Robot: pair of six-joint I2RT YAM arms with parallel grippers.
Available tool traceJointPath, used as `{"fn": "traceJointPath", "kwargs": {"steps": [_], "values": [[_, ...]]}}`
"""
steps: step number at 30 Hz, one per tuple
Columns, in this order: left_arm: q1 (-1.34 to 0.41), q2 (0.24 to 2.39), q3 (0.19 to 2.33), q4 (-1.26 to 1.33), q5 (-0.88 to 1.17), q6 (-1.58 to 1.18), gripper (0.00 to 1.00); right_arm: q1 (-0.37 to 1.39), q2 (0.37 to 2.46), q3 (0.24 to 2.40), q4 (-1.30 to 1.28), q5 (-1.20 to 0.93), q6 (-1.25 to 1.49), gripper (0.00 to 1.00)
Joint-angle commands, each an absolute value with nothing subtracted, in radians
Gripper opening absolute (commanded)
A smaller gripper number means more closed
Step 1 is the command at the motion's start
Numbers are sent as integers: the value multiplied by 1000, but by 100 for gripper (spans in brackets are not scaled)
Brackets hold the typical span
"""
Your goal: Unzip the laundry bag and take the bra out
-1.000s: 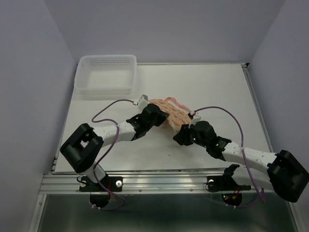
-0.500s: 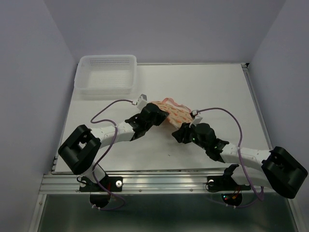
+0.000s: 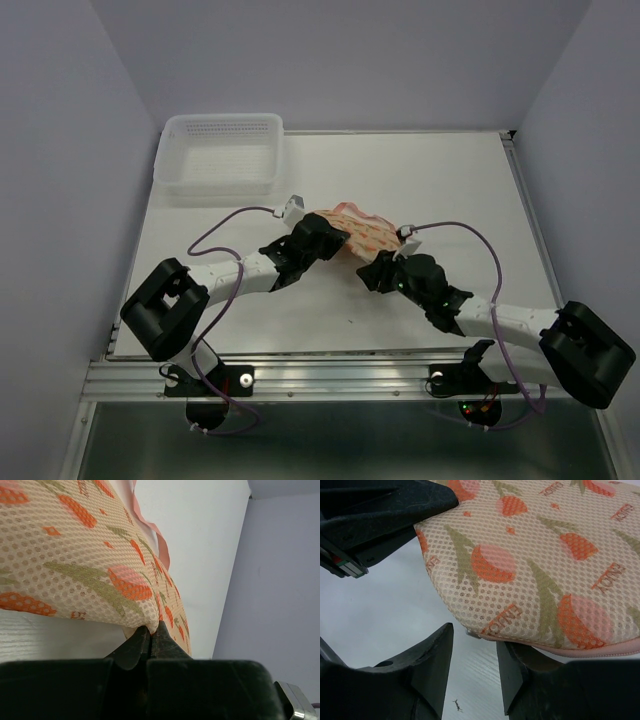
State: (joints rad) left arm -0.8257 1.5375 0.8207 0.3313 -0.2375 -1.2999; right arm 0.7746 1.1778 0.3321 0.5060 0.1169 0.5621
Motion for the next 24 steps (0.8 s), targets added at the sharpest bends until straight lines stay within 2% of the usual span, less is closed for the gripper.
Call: {"fn": "traceJointPath", "kwargs": {"steps": [1,8,11,14,16,18,24], "values": [[-841,1497,830,359,-247,-1308,0,785,1141,356,630,152,563,44],[-842,1505,830,359,-242,-1308,0,785,1134,368,621,155,577,39],[-844,1506,828,359,-239,-1308,0,785,1129,368,617,170,583,33],[-844,1505,822,360,-239,-1308,0,785,1121,368,603,196,584,23],[-844,1503,818,360,-242,-1310,0,785,1108,364,582,216,584,8],[-844,1500,812,360,-247,-1304,0,785,1094,353,569,218,586,2],[-835,1488,801,336,-273,-1275,0,785,974,286,482,235,589,1]]}}
